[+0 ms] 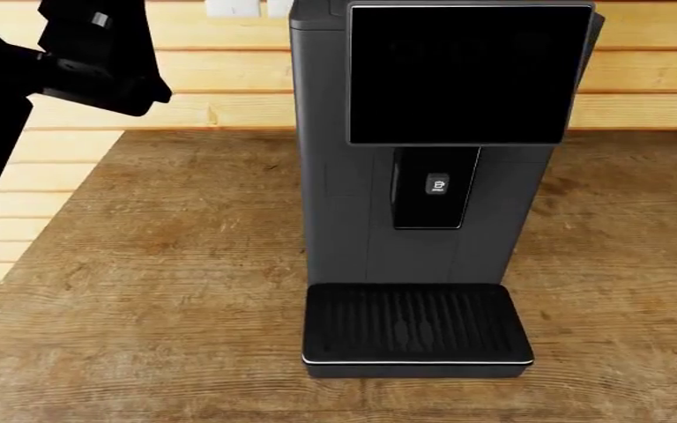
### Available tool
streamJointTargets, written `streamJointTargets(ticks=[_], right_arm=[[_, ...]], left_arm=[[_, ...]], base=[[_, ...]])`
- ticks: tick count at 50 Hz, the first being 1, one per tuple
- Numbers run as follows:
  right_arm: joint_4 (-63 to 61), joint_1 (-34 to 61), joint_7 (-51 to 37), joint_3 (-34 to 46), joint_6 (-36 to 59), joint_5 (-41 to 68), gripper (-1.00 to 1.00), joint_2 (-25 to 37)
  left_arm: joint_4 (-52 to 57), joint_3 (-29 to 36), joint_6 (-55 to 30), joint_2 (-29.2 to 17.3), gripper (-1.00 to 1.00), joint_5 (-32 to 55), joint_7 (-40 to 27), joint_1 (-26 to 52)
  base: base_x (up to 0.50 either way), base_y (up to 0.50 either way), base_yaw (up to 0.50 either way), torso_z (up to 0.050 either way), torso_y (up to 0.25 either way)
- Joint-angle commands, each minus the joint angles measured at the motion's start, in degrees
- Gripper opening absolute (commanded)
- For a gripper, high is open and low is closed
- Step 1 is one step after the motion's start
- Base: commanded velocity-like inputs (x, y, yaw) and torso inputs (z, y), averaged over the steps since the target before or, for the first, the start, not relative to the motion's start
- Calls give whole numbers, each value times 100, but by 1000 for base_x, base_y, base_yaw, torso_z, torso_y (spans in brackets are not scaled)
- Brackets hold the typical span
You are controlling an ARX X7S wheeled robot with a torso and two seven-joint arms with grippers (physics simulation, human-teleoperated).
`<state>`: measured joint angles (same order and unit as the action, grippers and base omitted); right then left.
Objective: Pick the mug from the cabinet, place it under the coffee machine dispenser, and press the start button.
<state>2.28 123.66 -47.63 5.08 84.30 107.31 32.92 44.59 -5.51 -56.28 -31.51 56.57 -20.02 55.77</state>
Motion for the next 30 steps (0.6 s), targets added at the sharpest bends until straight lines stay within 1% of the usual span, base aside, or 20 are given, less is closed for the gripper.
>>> streamJointTargets(ticks=[1, 14, 21, 30], right_arm=[[-595, -537, -1217, 269, -495, 1886, -100, 566], [-1180, -880, -1628, 368, -1036, 2655, -100, 916], [-1448, -907, -1786, 409, -1323, 3037, -100, 1053], [-1996, -1341, -1946, 291, -1679, 3487, -100, 1333]], left_arm=[[32, 17, -22, -24, 100, 62, -53, 30], [40, 31, -2, -51, 100, 93, -75, 28], [32, 70, -9, -53, 100, 109, -94, 68], [33, 115, 11, -61, 100, 98, -99, 46]], base=[[0, 0, 0, 0, 0], [0, 0, 0, 0, 0], [0, 0, 0, 0, 0], [0, 0, 0, 0, 0]])
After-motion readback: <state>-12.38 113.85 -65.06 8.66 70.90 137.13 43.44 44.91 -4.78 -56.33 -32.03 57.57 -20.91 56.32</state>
